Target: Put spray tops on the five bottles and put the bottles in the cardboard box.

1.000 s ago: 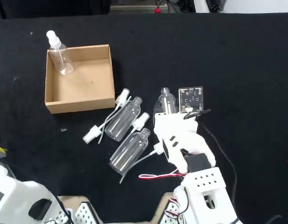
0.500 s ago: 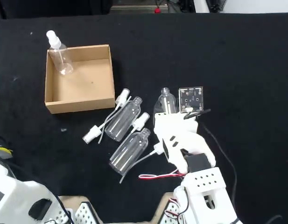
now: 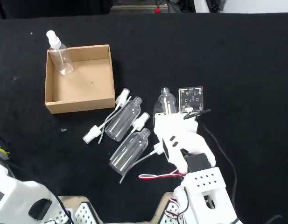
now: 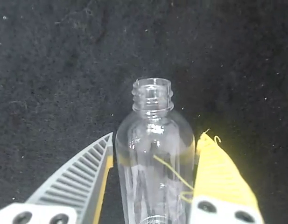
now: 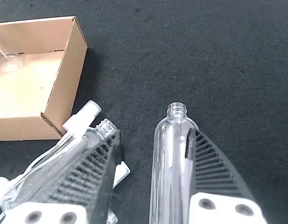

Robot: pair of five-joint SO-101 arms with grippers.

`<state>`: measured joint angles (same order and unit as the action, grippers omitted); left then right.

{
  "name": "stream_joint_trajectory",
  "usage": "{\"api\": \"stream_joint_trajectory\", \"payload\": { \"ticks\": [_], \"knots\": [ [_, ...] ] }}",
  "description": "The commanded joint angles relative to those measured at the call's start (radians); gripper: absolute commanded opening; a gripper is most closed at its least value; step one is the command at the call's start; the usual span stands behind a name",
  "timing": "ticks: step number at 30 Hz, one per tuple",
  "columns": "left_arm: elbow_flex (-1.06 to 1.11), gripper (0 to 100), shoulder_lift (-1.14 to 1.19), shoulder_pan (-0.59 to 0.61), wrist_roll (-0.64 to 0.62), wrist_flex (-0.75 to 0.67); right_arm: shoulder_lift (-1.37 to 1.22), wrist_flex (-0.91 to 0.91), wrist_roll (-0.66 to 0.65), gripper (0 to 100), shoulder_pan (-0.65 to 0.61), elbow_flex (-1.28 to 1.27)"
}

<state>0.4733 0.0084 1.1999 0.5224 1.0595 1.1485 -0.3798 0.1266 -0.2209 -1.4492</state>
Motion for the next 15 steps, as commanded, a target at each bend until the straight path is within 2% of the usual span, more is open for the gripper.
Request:
{"api": "stream_joint_trajectory", "payload": {
  "ticks": [1, 7, 15],
  "knots": [
    [-0.005, 26, -0.005, -0.013, -0.002, -0.012, 0.013, 0.023, 0.003, 21.2, 0.015, 0.022],
    [-0.004, 26, -0.005, -0.015, -0.002, -0.011, 0.015, 0.023, 0.003, 21.2, 0.015, 0.022],
    [-0.024, 9, -0.018, -0.079, -0.003, 0.063, 0.015, 0.023, 0.003, 21.2, 0.015, 0.022]
  ]
}}
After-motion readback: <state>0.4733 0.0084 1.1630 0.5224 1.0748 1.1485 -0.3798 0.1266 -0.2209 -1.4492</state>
